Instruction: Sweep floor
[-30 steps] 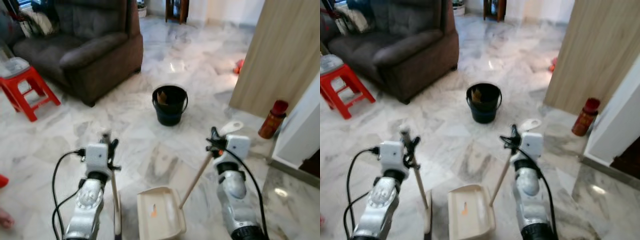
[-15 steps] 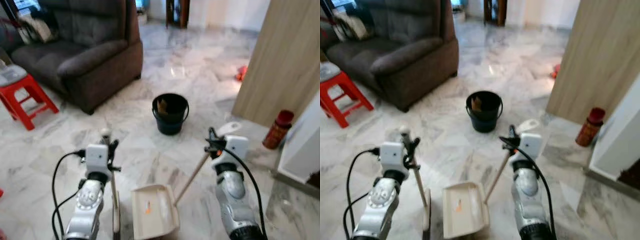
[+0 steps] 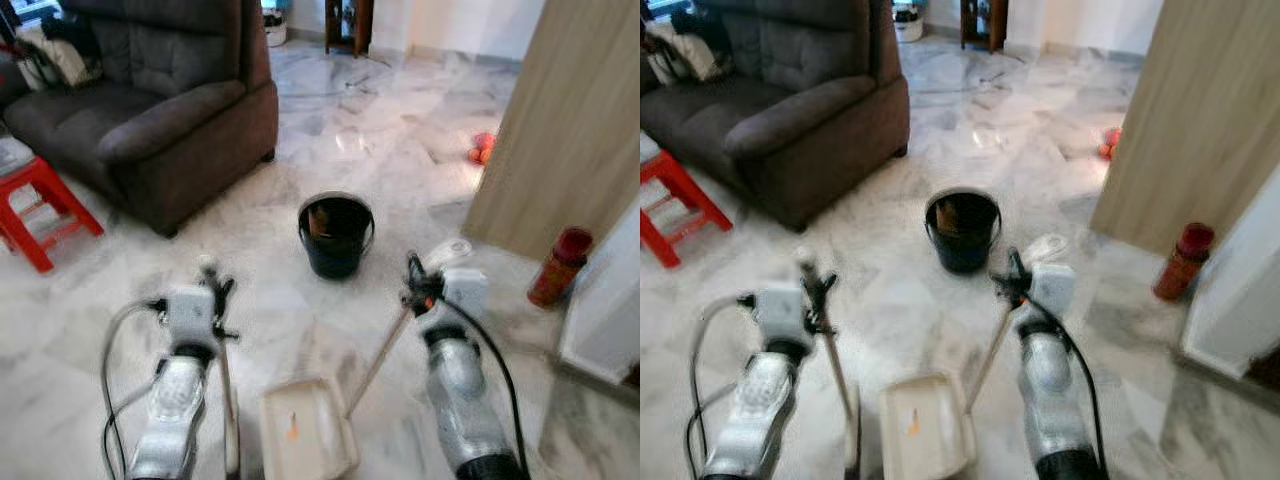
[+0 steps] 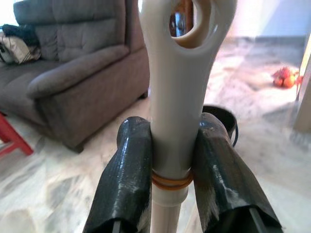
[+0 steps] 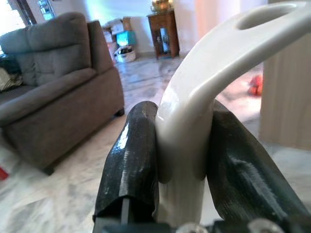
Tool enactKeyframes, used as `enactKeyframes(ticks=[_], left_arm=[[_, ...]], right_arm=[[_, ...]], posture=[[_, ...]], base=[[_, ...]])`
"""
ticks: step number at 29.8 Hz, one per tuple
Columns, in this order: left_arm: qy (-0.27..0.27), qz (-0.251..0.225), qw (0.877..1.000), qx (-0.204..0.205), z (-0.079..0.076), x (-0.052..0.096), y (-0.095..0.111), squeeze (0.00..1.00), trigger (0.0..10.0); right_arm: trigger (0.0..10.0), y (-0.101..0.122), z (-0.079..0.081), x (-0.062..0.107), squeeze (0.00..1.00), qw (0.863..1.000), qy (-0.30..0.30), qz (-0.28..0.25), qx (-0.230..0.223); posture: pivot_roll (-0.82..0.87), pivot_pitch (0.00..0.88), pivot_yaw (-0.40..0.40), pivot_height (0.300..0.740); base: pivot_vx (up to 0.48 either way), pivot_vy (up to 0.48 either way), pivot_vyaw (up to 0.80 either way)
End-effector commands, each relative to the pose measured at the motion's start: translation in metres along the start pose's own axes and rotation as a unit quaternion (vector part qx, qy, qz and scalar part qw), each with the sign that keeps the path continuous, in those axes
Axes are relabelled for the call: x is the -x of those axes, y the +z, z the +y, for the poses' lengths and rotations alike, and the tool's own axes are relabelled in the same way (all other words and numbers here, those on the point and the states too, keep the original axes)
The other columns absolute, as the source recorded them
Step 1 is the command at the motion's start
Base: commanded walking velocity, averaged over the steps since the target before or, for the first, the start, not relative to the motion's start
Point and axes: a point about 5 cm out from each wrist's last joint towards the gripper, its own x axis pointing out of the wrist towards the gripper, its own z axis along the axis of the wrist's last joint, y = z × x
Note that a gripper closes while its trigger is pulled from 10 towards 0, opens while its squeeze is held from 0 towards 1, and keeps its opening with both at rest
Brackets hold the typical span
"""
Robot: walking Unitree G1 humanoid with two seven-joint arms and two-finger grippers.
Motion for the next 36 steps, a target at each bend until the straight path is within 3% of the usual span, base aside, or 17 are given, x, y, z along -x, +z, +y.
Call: enactKeyframes(ticks=[1, 36], left_arm=[[0.008, -0.018, 1.000, -0.002, 0.0073, -0.0022, 0.0070, 0.00, 10.0], [0.005, -0.017, 1.000, -0.002, 0.0074, -0.0041, 0.0081, 0.00, 10.0]], right_arm=[[10.0, 0.0159, 0.0090, -0.0072, 0.00, 0.999, 0.014, -0.036, -0.001], [10.0, 0.0155, 0.0108, -0.0064, 0.00, 0.999, 0.021, -0.034, 0.003]], posture=[[0.11, 0.000, 0.041, 0.740], [0.11, 0.025, 0.046, 0.740]], base=[[0.341, 0.000, 0.00], [0.341, 0.000, -0.09]])
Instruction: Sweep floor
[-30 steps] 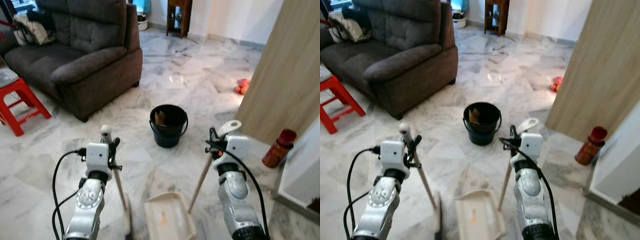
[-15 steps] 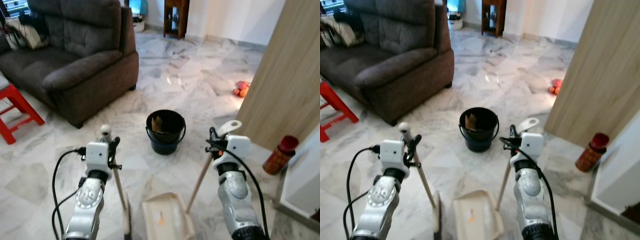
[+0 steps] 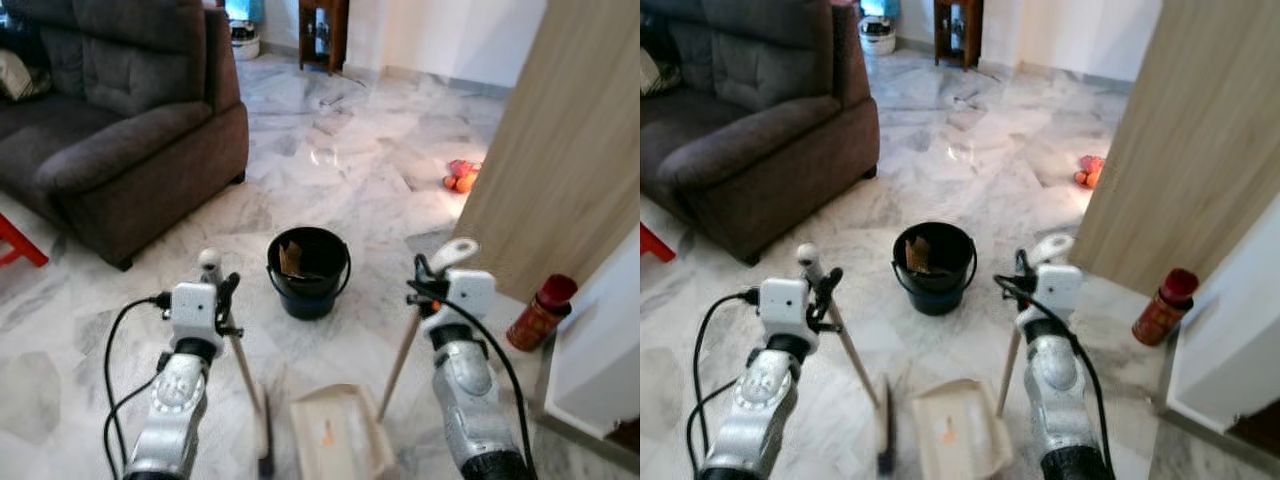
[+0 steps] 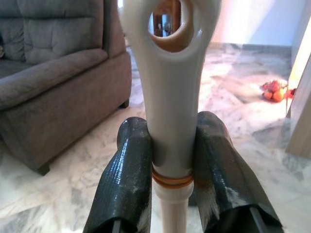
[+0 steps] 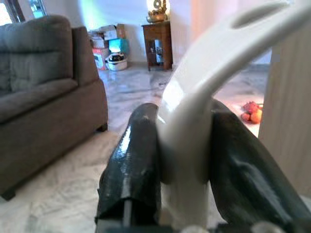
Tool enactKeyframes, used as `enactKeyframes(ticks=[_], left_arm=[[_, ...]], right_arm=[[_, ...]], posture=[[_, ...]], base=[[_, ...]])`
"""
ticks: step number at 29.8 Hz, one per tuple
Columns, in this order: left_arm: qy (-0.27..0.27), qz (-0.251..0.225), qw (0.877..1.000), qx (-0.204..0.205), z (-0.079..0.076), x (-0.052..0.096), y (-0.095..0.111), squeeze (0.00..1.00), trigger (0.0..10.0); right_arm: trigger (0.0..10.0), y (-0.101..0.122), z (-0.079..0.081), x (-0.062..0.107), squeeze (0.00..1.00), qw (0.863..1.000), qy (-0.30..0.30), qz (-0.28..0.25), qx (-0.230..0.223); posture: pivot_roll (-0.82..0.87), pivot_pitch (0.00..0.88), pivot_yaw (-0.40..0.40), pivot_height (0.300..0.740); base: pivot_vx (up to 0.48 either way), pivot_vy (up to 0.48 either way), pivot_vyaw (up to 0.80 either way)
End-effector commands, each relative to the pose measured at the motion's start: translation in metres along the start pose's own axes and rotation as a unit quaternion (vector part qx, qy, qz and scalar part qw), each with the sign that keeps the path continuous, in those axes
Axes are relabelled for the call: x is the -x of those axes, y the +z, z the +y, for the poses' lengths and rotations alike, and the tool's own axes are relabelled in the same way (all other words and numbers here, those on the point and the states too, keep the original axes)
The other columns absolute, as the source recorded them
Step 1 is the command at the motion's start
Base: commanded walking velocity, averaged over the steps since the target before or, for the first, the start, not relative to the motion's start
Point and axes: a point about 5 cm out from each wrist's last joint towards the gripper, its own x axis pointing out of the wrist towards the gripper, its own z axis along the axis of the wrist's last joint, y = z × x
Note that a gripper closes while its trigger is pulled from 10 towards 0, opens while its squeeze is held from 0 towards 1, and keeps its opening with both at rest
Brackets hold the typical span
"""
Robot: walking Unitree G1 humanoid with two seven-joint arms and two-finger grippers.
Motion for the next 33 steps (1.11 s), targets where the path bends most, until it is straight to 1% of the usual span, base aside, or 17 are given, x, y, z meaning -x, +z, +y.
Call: enactKeyframes(ticks=[1, 4, 7, 33], left_arm=[[-0.003, -0.017, 1.000, -0.010, -0.001, -0.003, 0.007, 0.00, 10.0], [-0.003, -0.017, 1.000, -0.010, -0.001, -0.003, 0.007, 0.00, 10.0], [-0.003, -0.017, 1.000, -0.010, -0.002, -0.003, 0.007, 0.00, 10.0], [-0.006, -0.015, 1.000, -0.012, -0.001, -0.003, 0.007, 0.00, 10.0]], right_arm=[[10.0, 0.010, 0.000, -0.002, 0.00, 1.000, -0.002, -0.025, -0.003], [10.0, 0.010, 0.000, -0.002, 0.00, 1.000, 0.001, -0.027, 0.001], [10.0, 0.011, 0.001, -0.002, 0.00, 1.000, 0.004, -0.030, 0.006], [10.0, 0.010, -0.011, -0.002, 0.00, 0.999, -0.012, -0.026, 0.018]], posture=[[0.11, 0.025, 0.046, 0.740], [0.11, 0.025, 0.045, 0.740], [0.11, 0.025, 0.046, 0.740], [0.11, 0.026, 0.049, 0.740]], base=[[0.341, 0.000, 0.00], [0.340, 0.000, 0.00], [0.341, 0.000, 0.78], [0.341, 0.000, 0.00]])
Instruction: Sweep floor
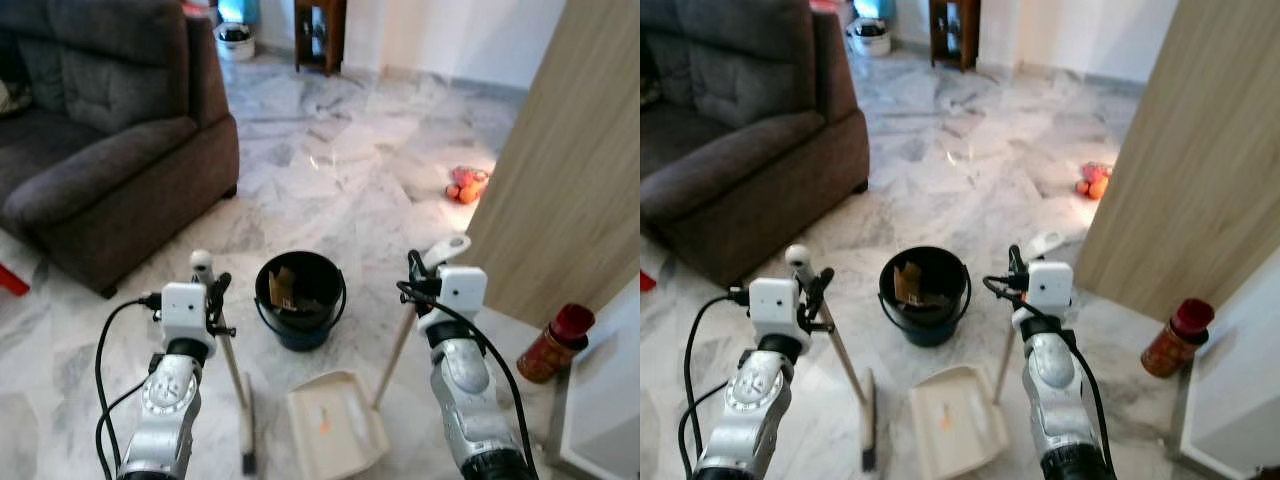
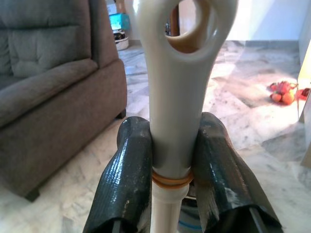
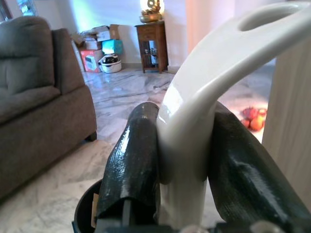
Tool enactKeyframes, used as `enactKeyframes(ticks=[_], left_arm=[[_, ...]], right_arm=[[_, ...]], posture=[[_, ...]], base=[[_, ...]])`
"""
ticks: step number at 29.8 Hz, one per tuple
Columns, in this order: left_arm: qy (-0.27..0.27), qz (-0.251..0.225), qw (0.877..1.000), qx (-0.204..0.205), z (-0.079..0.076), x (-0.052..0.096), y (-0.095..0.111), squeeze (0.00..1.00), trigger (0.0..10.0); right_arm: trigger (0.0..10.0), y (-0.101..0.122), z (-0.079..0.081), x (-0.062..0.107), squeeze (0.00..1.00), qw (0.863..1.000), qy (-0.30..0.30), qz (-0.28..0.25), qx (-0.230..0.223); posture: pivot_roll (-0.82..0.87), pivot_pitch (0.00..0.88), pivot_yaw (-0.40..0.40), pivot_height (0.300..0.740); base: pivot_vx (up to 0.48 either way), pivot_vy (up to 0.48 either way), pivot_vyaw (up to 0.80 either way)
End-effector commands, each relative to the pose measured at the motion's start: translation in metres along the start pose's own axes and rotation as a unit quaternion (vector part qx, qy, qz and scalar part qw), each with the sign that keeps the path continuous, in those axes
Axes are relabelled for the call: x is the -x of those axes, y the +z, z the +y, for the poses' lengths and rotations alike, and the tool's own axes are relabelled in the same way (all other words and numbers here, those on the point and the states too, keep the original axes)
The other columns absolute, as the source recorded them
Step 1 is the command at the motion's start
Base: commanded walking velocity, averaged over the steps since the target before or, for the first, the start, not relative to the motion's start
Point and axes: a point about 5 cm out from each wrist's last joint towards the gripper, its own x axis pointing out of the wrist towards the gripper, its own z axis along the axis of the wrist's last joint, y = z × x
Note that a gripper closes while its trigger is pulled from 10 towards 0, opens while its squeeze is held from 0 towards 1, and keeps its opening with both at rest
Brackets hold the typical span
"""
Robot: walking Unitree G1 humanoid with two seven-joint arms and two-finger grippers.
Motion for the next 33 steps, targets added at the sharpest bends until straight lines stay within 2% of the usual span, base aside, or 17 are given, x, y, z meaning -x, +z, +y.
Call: enactKeyframes(ticks=[1, 11, 17, 23, 25, 33], left_arm=[[-0.005, -0.017, 1.000, -0.005, -0.001, -0.003, 0.007, 0.00, 10.0], [-0.005, -0.018, 1.000, -0.004, -0.001, -0.003, 0.007, 0.00, 10.0], [-0.005, -0.019, 1.000, -0.005, 0.000, -0.001, 0.006, 0.00, 10.0], [-0.014, -0.006, 0.999, -0.049, 0.005, 0.007, -0.003, 0.00, 10.0], [-0.015, 0.006, 0.999, -0.051, 0.005, 0.011, -0.011, 0.00, 10.0], [-0.016, 0.022, 0.997, -0.073, 0.006, 0.016, -0.022, 0.00, 10.0]], right_arm=[[10.0, 0.009, -0.004, -0.003, 0.00, 1.000, -0.005, -0.022, 0.005], [10.0, 0.010, -0.005, -0.004, 0.00, 1.000, -0.006, -0.024, 0.005], [10.0, 0.011, -0.006, -0.004, 0.00, 1.000, -0.007, -0.025, 0.005], [10.0, 0.016, -0.006, -0.005, 0.00, 0.999, -0.007, -0.034, 0.005], [10.0, 0.023, -0.008, -0.008, 0.00, 0.999, -0.008, -0.045, 0.005], [10.0, 0.039, -0.011, -0.009, 0.00, 0.997, -0.006, -0.072, 0.007]], posture=[[0.11, 0.026, 0.049, 0.740], [0.11, 0.024, 0.048, 0.740], [0.11, 0.020, 0.047, 0.740], [0.11, 0.017, 0.047, 0.740], [0.11, 0.012, 0.047, 0.740], [0.11, 0.009, 0.046, 0.740]], base=[[0.341, 0.000, 0.00], [0.340, 0.000, 0.00], [0.000, 0.000, 0.00], [0.000, 0.000, 0.00], [0.000, 0.000, 0.00], [0.000, 0.000, 0.00]])
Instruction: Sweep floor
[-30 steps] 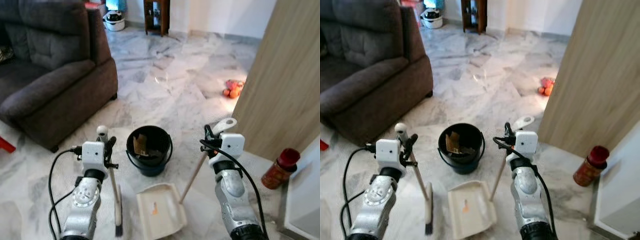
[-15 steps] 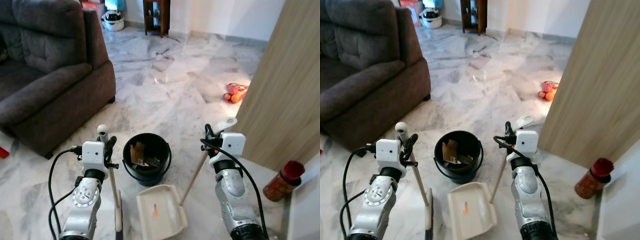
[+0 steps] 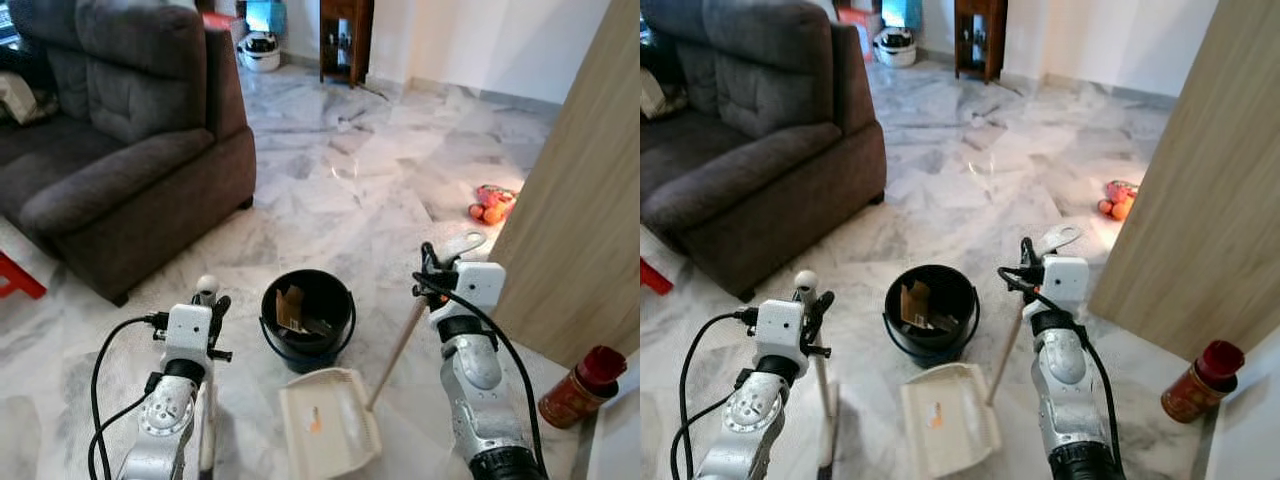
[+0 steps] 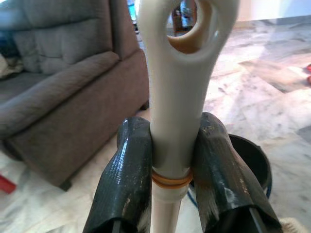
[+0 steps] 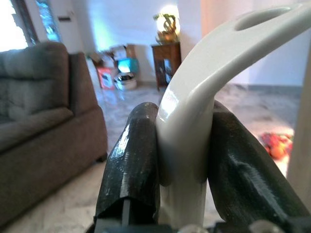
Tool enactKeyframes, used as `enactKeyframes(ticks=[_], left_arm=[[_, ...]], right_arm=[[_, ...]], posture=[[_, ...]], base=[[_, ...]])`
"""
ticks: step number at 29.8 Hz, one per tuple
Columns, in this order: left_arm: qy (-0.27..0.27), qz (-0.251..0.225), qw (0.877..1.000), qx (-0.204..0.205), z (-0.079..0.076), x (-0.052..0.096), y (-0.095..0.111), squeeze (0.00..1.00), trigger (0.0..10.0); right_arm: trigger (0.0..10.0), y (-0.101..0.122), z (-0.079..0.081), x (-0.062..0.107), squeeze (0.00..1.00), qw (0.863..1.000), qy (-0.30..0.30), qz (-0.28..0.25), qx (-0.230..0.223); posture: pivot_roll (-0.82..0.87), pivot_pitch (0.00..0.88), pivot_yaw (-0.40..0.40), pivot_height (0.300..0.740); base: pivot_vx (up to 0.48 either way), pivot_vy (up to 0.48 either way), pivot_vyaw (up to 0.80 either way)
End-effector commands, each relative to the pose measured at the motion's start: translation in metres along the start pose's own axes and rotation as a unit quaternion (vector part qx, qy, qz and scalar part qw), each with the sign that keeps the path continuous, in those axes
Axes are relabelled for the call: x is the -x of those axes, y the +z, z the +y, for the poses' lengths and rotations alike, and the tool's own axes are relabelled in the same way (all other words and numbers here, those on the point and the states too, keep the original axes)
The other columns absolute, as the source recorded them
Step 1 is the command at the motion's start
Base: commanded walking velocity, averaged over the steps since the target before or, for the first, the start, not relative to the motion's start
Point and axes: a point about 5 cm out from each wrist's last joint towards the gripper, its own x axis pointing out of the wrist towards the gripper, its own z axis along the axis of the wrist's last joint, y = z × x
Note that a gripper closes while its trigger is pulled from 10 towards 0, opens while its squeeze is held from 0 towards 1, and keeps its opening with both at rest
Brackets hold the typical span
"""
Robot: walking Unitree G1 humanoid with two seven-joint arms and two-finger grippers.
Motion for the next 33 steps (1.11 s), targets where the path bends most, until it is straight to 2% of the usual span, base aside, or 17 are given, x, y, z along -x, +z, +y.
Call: enactKeyframes(ticks=[1, 6, 10, 24, 27, 33], left_arm=[[-0.007, -0.008, 1.000, -0.020, 0.000, 0.001, 0.000, 0.00, 10.0], [-0.004, -0.005, 1.000, -0.021, 0.001, 0.003, -0.003, 0.00, 10.0], [-0.002, -0.005, 1.000, -0.023, 0.001, 0.001, -0.004, 0.00, 10.0], [-0.005, -0.009, 1.000, -0.019, -0.002, -0.001, -0.004, 0.00, 10.0], [-0.006, -0.009, 1.000, -0.018, -0.002, -0.001, -0.004, 0.00, 10.0], [-0.008, -0.010, 1.000, -0.017, -0.003, -0.001, -0.004, 0.00, 10.0]], right_arm=[[10.0, 0.023, -0.002, -0.006, 0.00, 0.999, 0.000, -0.045, 0.001], [10.0, 0.042, -0.003, -0.008, 0.00, 0.997, -0.002, -0.073, -0.006], [10.0, 0.068, 0.001, -0.009, 0.00, 0.994, 0.016, -0.109, -0.007], [10.0, 0.101, 0.002, -0.005, 0.00, 0.990, 0.046, -0.132, 0.023], [10.0, 0.114, 0.004, -0.007, 0.00, 0.988, 0.047, -0.148, -0.001], [10.0, 0.131, 0.009, -0.011, 0.00, 0.984, 0.045, -0.170, -0.021]], posture=[[0.10, 0.011, 0.046, 0.740], [0.10, 0.012, 0.047, 0.740], [0.10, 0.016, 0.046, 0.740], [0.10, 0.017, 0.045, 0.740], [0.10, 0.017, 0.046, 0.740], [0.10, 0.017, 0.047, 0.740]], base=[[0.000, 0.000, 0.00], [0.000, 0.000, 0.00], [0.000, 0.000, 0.00], [0.000, 0.000, 0.00], [0.000, 0.000, 0.00], [0.000, 0.000, 0.00]])
